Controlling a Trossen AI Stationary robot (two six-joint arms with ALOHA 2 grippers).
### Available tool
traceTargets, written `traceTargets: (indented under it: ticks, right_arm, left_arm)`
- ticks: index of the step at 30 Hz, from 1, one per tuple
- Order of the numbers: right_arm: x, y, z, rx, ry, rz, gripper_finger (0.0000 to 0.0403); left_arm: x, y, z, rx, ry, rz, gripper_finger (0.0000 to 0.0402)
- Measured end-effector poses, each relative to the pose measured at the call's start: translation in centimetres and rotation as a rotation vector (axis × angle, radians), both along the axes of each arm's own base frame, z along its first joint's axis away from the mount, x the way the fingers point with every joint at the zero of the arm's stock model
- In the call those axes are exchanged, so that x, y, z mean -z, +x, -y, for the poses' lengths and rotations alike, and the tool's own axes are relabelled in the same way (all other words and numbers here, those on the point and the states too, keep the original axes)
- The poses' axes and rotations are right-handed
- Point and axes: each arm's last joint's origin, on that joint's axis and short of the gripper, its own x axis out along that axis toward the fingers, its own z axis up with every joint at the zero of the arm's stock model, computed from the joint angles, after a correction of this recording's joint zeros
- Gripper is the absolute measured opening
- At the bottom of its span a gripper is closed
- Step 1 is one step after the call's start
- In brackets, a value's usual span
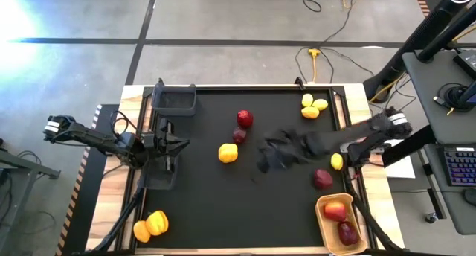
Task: Sort produce into baskets
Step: Put the apple into the yellow bin
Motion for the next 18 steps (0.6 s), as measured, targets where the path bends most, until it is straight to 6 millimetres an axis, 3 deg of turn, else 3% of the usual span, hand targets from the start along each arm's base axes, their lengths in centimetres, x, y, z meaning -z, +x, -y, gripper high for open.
traceTargets:
  ticks: [4,9,14,18]
  right_arm:
    - [2.3,3.0,5.6,-0.036,-0.030,-0.049,0.0379]
    - [5.4,5.0,11.5,0.008,-0.098,-0.095,0.0379]
    - [7.7,6.8,14.9,-0.016,-0.095,-0.100,0.0380]
    - [8.3,8.2,16.0,-0.050,-0.082,-0.098,0.0380]
  left_arm:
    - [-0.1,0.0,0.0,0.000,-0.003,0.013,0.0000]
    - [-0.1,0.0,0.0,0.001,-0.004,0.008,0.0000]
    - [0.1,0.1,0.0,-0.003,0.007,-0.006,0.0000]
    - [0.2,0.2,0.0,-0.007,0.018,-0.013,0.0000]
